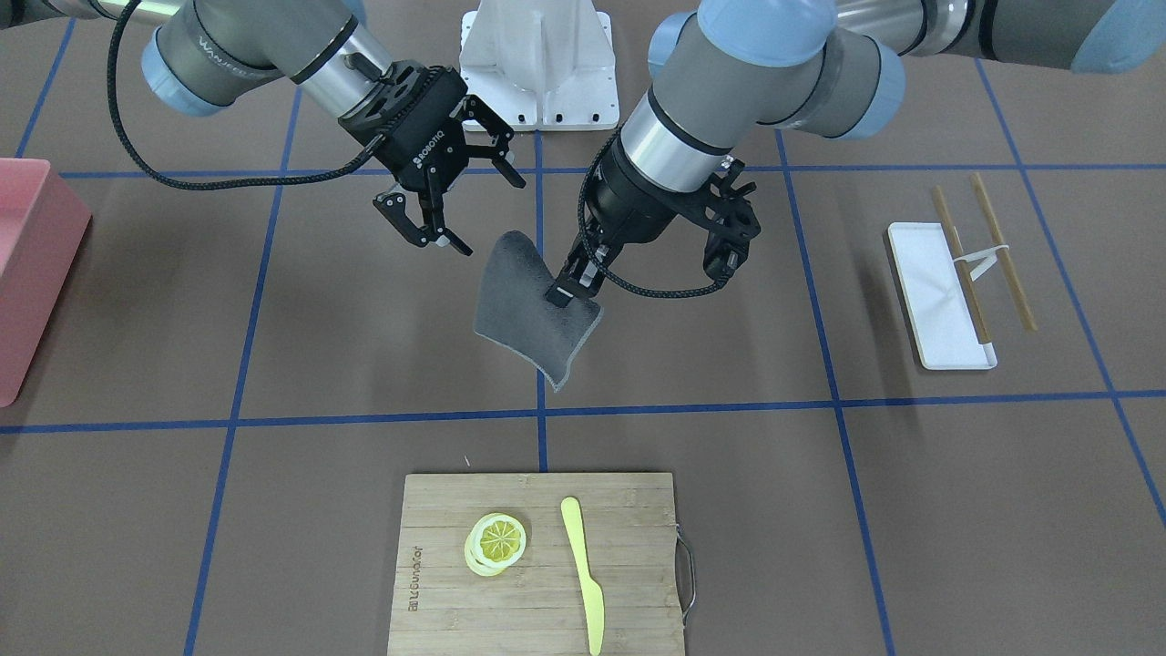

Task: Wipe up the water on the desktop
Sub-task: 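Grasp the hanging gray cloth with the right gripper beside the left gripper, then open the left gripper and withdraw it while the right gripper carries the cloth away, then lower the gray cloth onto the table surface with the right gripper, then wipe the cloth back and forth across the table with the right gripper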

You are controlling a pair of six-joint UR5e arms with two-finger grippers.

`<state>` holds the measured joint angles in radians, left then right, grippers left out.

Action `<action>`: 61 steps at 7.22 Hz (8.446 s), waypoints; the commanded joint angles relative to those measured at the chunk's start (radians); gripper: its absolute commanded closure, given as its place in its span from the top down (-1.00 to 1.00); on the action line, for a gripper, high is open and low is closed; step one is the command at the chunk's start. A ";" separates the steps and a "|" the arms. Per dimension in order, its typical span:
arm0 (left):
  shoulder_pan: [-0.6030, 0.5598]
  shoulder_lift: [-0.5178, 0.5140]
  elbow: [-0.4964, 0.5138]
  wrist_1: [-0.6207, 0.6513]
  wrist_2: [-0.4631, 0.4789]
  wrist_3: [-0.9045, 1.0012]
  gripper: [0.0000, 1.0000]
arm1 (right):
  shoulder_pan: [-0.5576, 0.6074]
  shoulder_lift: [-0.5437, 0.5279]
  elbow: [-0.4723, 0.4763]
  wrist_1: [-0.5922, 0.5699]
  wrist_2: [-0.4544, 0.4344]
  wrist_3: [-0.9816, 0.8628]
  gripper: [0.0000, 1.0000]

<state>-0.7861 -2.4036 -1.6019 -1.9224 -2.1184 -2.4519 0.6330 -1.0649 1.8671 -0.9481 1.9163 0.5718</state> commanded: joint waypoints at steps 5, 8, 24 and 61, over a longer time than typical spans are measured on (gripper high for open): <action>0.034 0.012 0.005 0.000 0.005 0.004 -1.00 | -0.001 -0.001 0.000 0.000 0.001 0.000 -0.02; 0.036 0.011 0.002 0.000 0.005 0.002 -1.00 | 0.001 -0.001 0.001 0.000 0.000 0.000 -0.01; -0.065 0.145 -0.131 0.003 -0.003 0.375 0.97 | 0.033 -0.045 0.026 -0.005 0.006 0.129 -1.00; -0.291 0.606 -0.256 -0.035 0.066 1.489 0.97 | 0.191 -0.077 -0.267 -0.637 0.230 -0.317 -1.00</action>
<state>-1.0769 -1.7991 -1.8601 -1.9569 -2.0525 -0.9631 0.8319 -1.1467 1.6125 -1.5899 2.1474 0.2519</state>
